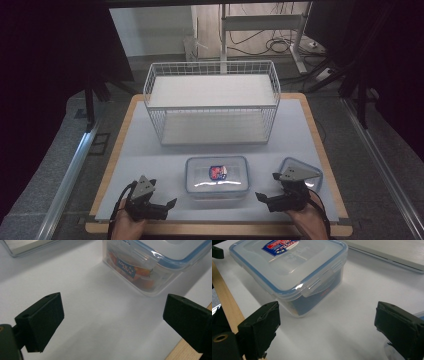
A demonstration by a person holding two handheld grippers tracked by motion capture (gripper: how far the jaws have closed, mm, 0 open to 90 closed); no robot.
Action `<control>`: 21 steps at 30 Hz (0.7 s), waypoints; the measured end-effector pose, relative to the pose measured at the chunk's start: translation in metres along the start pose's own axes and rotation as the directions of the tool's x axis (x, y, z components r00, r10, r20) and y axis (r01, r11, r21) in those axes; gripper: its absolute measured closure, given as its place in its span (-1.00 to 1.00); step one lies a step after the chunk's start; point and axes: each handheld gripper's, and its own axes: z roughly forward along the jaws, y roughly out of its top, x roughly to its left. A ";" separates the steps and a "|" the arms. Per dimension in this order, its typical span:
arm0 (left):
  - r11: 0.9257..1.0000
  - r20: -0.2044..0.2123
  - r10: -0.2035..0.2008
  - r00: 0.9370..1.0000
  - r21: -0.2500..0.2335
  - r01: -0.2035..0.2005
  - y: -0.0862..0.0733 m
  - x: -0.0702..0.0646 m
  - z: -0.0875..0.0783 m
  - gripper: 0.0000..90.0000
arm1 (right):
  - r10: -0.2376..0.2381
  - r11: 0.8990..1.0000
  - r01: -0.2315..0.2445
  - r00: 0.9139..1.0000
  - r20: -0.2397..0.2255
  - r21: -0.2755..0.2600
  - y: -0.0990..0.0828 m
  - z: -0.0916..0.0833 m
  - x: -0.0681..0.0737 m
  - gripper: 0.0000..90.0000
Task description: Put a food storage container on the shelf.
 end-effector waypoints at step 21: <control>0.999 0.222 -0.050 0.974 0.009 0.049 0.054 0.010 0.034 -1.00 | 0.016 0.996 -0.012 0.998 -0.055 0.084 0.042 0.038 0.005 -0.91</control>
